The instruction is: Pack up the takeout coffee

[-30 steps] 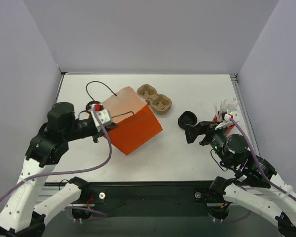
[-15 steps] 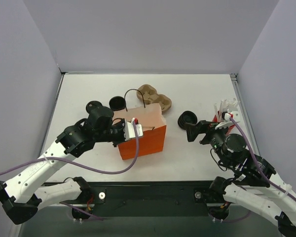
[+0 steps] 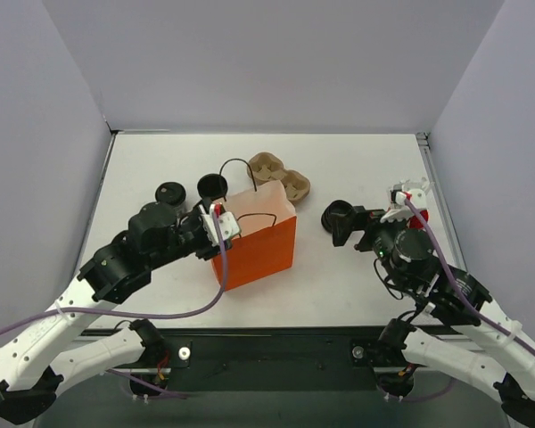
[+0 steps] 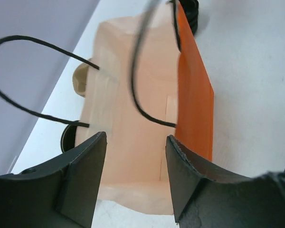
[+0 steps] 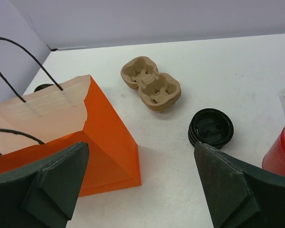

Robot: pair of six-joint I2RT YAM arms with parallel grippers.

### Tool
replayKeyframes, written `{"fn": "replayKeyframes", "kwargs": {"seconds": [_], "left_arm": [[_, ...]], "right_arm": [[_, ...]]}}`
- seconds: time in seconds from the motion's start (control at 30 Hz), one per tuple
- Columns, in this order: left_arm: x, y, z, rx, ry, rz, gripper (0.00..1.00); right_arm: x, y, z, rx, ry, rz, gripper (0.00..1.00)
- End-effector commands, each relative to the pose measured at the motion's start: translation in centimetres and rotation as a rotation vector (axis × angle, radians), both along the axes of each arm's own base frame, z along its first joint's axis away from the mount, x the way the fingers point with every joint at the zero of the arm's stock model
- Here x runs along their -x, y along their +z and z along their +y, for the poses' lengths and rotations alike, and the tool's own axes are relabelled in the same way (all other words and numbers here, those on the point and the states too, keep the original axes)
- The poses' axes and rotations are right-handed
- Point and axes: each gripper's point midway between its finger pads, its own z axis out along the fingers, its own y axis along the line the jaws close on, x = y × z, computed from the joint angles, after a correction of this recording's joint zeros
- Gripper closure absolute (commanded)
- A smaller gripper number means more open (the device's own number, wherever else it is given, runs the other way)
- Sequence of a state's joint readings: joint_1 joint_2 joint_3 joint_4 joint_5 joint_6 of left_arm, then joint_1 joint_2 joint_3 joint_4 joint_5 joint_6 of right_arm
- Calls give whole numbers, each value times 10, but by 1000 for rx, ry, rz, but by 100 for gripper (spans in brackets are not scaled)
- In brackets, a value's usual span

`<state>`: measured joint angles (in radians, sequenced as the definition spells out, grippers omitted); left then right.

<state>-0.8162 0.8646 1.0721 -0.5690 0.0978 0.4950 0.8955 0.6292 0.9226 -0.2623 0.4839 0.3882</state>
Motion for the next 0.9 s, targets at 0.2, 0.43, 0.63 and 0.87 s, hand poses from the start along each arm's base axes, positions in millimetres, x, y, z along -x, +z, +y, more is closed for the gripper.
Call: {"fn": "replayKeyframes", "kwargs": {"seconds": [0.2,0.43,0.63,0.87], "left_arm": [[-8,99,11,633,365,245,36],[-15,93,87,857,855,351,39],[-5,62,105,773,991,424,34],[8,58,96,830,925,510,26]], "right_arm": [[-37,29,52,38,34,44,1],[-78,50,56,25,-30,103,3],[-137,43,27,5,-67,185,11],[-202,-48,18,-37,-88,547,25]]}}
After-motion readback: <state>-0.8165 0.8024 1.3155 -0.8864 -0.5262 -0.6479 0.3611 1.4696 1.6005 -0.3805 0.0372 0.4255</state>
